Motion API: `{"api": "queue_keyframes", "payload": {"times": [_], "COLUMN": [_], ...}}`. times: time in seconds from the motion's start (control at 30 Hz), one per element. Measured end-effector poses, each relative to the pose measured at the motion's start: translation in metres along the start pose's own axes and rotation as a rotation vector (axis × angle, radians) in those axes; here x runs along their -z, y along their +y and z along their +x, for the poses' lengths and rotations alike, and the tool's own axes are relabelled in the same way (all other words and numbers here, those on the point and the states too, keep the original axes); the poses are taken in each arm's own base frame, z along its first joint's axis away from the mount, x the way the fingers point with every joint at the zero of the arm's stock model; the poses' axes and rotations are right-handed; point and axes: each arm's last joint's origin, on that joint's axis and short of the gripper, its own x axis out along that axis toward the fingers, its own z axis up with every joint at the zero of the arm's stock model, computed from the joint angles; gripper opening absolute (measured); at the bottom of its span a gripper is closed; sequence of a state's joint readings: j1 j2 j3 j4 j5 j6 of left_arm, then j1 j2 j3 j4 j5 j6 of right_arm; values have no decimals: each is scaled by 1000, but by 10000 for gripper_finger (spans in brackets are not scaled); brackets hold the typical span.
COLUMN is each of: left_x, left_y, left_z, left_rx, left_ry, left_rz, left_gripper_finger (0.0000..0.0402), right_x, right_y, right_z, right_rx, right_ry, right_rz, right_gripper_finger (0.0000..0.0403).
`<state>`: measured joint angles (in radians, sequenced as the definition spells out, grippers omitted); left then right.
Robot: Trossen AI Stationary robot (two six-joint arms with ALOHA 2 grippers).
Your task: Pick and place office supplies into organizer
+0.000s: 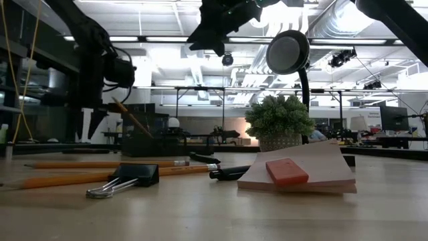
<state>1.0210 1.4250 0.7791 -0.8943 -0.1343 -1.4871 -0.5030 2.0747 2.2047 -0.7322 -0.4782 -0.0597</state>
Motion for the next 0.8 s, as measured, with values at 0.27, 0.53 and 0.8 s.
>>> {"api": "queue_keyframes", "payload": {"times": [0.27,0.53,0.8], "left_x": [1,-1,-1], "left_y": [-1,-9,-8], "left_z": [5,4,4], "left_rx": [30,115,110], "left_ry": [11,-33,-23], "left_rz": [-183,-136,-94], "left_gripper_finger": [151,133,102], "right_x": [2,3,4], "right_y": [0,5,11], "right_z": [0,2,5], "right_rx": [-2,-18,-31], "right_ry": [21,30,43], "right_rz": [11,10,0], "right_gripper_finger": [139,139,139]}}
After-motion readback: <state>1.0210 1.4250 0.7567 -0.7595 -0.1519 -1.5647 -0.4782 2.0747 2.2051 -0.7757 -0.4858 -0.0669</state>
